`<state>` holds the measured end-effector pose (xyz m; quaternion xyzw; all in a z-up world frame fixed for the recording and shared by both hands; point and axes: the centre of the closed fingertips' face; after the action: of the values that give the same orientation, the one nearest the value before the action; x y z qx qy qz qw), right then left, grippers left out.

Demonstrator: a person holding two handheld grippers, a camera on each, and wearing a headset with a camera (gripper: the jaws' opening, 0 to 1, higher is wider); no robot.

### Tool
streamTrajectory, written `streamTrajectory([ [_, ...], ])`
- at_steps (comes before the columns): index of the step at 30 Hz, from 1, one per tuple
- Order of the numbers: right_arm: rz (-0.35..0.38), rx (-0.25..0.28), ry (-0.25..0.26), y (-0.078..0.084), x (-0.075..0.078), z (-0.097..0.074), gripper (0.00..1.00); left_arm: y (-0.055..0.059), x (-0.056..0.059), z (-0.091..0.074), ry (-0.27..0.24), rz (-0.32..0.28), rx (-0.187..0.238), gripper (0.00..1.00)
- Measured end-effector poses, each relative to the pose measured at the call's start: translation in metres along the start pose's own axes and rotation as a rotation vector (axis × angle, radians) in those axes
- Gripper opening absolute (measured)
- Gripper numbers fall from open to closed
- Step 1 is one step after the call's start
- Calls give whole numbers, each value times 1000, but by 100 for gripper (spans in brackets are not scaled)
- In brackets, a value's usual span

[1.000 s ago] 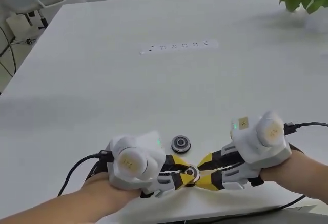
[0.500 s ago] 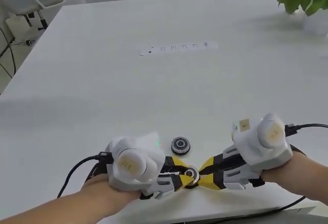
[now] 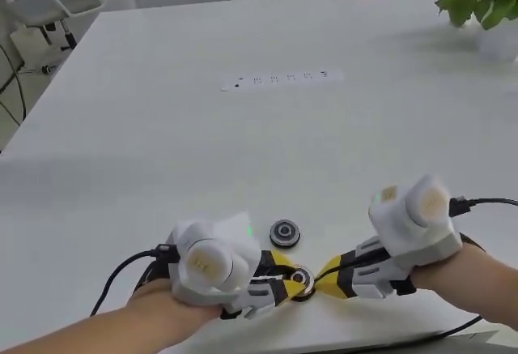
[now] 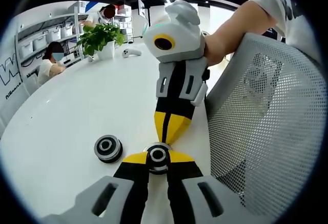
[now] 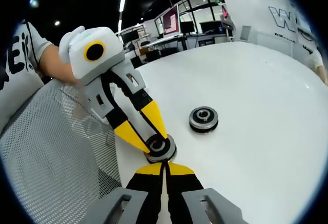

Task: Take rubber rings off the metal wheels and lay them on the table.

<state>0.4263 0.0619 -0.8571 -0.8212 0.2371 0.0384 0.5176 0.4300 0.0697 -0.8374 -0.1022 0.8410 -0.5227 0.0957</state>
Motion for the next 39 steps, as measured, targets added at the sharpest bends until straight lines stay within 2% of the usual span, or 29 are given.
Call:
streamTrajectory([
  [3, 47, 17, 6, 0, 2, -2, 0, 0, 0, 0, -1, -1, -1, 7],
  [7, 69, 30, 13, -1, 3, -3, 0, -2, 1, 0, 0, -1, -4, 7],
  [15, 162, 88, 35, -7, 8, -5, 0, 1, -3, 0, -2, -4, -14, 7],
  [20, 181, 92, 34, -8, 7, -5, 0, 3, -5, 0, -3, -2, -14, 7],
  [23, 230, 133, 22, -13, 6, -6, 0, 3, -6, 0, -7, 1, -15, 7],
  [28, 286, 164, 12, -14, 5, -6, 0, 4, -7, 1, -16, 2, -15, 7],
  [39, 289, 169, -13, -17, -4, -3, 0, 4, -6, 2, -24, -10, -18, 7],
])
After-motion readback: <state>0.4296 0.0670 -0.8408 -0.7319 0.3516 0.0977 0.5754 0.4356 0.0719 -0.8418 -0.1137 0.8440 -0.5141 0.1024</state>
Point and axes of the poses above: the centre of the closed fingertips' face, and the gripper's own axes: z roughly forward along the fingers, x roughly to its right, y roughly out of its underside, and after that the axes turned 11 degrees about x, right-handed
